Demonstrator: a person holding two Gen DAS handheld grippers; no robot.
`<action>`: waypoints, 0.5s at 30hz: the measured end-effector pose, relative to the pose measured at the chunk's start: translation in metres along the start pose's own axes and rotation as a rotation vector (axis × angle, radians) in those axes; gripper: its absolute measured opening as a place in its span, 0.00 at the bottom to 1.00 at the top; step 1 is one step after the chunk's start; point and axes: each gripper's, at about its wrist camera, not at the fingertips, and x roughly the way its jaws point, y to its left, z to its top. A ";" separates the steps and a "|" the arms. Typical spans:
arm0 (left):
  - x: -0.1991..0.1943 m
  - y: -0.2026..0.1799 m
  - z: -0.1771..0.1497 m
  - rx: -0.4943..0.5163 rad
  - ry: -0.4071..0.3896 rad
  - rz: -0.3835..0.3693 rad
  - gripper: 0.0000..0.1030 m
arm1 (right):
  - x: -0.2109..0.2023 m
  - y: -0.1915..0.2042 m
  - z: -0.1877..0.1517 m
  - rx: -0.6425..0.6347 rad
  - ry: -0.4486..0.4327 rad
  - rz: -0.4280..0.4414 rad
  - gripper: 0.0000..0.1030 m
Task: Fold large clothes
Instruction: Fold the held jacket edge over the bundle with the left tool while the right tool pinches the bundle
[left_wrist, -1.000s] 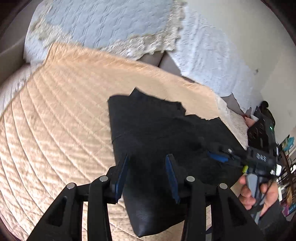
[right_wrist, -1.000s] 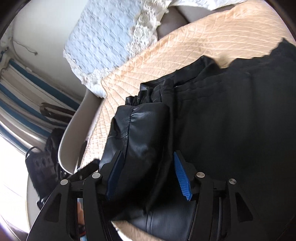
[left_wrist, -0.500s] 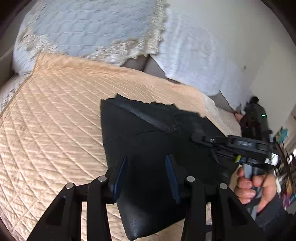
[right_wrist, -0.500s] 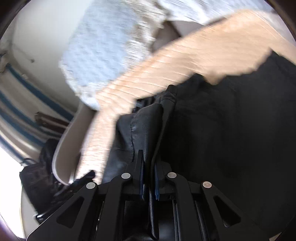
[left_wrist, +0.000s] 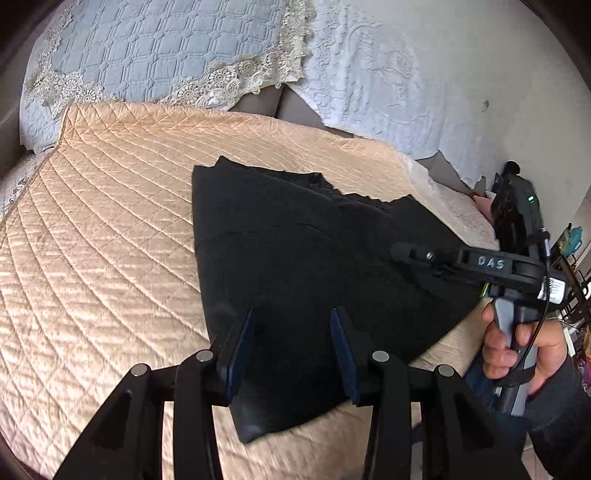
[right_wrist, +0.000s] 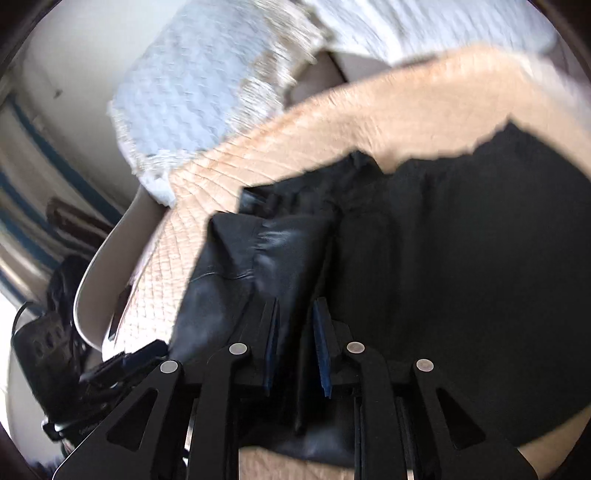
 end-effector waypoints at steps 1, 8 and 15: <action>-0.003 -0.002 -0.003 0.007 -0.004 -0.002 0.42 | -0.010 0.008 -0.002 -0.036 -0.018 0.022 0.19; 0.012 -0.012 -0.016 0.044 0.015 0.035 0.43 | 0.025 0.017 -0.034 -0.146 0.102 -0.048 0.16; 0.006 -0.011 -0.019 0.041 0.031 0.018 0.45 | 0.021 0.010 -0.043 -0.130 0.067 -0.038 0.15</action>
